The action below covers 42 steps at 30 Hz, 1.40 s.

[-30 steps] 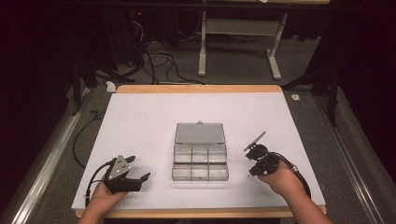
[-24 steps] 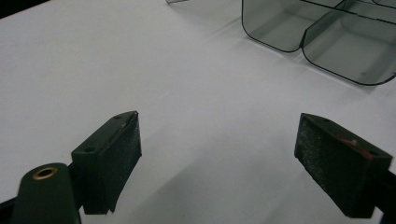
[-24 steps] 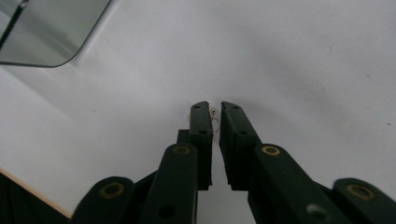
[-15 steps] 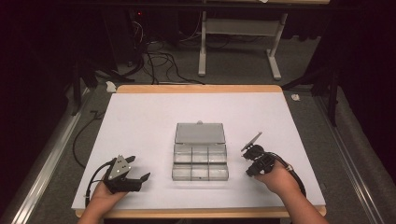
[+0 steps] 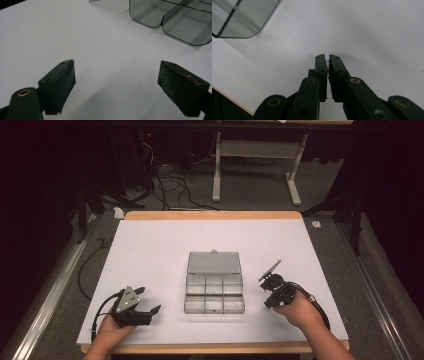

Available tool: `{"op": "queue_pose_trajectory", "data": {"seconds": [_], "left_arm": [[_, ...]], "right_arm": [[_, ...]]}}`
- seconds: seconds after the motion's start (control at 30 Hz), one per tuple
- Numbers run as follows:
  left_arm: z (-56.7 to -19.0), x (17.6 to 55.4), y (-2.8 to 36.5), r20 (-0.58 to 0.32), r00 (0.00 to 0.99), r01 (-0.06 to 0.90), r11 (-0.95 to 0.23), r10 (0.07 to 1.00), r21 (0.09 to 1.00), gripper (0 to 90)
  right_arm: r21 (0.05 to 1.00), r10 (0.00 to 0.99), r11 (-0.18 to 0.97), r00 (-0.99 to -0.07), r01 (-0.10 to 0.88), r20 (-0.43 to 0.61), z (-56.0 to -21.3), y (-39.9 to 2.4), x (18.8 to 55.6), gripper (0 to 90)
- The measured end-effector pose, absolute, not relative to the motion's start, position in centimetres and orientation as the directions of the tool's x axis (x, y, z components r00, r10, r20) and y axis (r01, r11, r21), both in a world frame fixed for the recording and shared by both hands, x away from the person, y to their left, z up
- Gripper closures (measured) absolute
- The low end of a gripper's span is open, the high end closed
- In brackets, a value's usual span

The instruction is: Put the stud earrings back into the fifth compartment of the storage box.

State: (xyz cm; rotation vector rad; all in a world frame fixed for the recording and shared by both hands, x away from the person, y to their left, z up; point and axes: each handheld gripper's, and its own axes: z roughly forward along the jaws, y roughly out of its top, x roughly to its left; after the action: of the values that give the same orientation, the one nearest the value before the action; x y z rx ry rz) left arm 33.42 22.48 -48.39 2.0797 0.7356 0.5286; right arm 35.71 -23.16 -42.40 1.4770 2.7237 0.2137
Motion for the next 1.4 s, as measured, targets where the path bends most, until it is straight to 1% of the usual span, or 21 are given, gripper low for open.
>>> {"op": "queue_pose_trajectory", "data": {"seconds": [0.4, 0.43, 0.57, 0.63, 0.87, 1.0, 1.07, 1.4], "left_arm": [[-48.4, 33.4, 22.5, 0.104, 0.739, 0.308, -0.471, 0.666, 0.827, 15.3], [-48.4, 33.4, 22.5, 0.104, 0.739, 0.307, -0.471, 0.666, 0.827, 15.3], [-48.4, 33.4, 22.5, 0.103, 0.740, 0.308, -0.470, 0.665, 0.827, 15.3], [-48.4, 33.4, 22.5, 0.102, 0.740, 0.308, -0.470, 0.665, 0.827, 15.3], [-48.4, 33.4, 22.5, 0.104, 0.740, 0.306, -0.471, 0.664, 0.827, 15.3], [-48.4, 33.4, 22.4, 0.103, 0.740, 0.307, -0.471, 0.665, 0.827, 15.3], [-48.4, 33.4, 22.4, 0.102, 0.740, 0.307, -0.470, 0.665, 0.828, 15.3], [-48.4, 33.4, 22.4, 0.104, 0.740, 0.306, -0.470, 0.665, 0.828, 15.3]], "right_arm": [[0.160, 0.826, 0.547, -0.561, 0.822, 0.059, -40.4, -21.8, 36.0, 86.3], [0.163, 0.816, 0.560, -0.575, 0.812, 0.059, -40.1, -21.4, 36.2, 86.3], [0.166, 0.807, 0.572, -0.587, 0.803, 0.059, -39.7, -20.7, 36.3, 86.3], [0.162, 0.814, 0.563, -0.578, 0.810, 0.062, -39.6, -20.5, 36.3, 86.2], [0.168, 0.788, 0.596, -0.612, 0.785, 0.061, -38.9, -19.3, 36.7, 86.3], [0.165, 0.792, 0.591, -0.607, 0.789, 0.066, -38.5, -18.7, 36.6, 86.3], [0.173, 0.779, 0.607, -0.624, 0.776, 0.062, -38.2, -18.4, 36.8, 86.3], [0.178, 0.766, 0.623, -0.640, 0.762, 0.058, -37.6, -16.9, 36.9, 86.4]]}}
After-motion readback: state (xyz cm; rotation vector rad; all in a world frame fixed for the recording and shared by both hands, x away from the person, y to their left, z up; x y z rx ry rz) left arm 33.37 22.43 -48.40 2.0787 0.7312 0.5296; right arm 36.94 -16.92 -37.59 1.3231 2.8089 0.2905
